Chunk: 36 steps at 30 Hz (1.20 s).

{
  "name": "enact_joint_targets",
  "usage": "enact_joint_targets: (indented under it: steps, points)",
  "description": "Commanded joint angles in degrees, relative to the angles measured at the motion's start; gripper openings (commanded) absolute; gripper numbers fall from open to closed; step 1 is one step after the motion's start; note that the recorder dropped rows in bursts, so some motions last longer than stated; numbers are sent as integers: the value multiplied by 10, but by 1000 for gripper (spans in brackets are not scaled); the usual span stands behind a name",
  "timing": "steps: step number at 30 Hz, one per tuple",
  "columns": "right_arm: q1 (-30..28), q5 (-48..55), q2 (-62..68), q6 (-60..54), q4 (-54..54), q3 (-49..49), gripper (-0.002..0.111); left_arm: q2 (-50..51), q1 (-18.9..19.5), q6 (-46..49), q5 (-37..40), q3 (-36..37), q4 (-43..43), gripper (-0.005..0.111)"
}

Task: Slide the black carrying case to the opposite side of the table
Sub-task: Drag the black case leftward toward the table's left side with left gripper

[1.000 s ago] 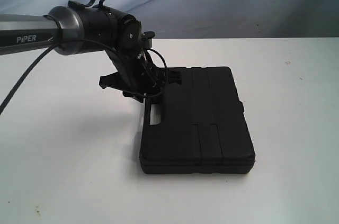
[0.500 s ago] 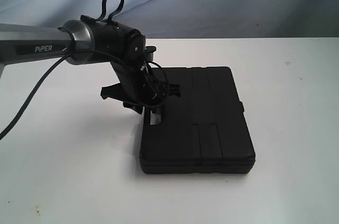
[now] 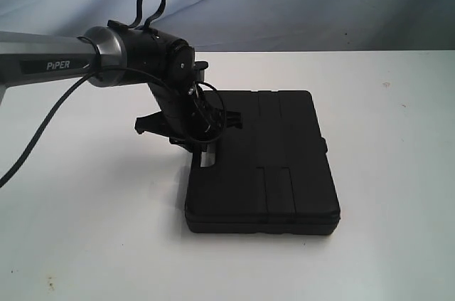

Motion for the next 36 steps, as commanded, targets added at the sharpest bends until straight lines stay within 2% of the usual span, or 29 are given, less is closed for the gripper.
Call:
enact_joint_targets:
  steps: [1,10,29,36]
  points:
    - [-4,-7,-1,-4,1,2,0,1,-4,8,1,-3,-10,0]
    - [-4,-7,-1,-4,1,2,0,1,3,42,17,-2,-14,0]
    - [-4,-7,-1,-4,1,2,0,1,68,133,43,2,-45,0]
    - [-4,-7,-1,-4,1,2,0,-1,104,165,12,53,-69,0]
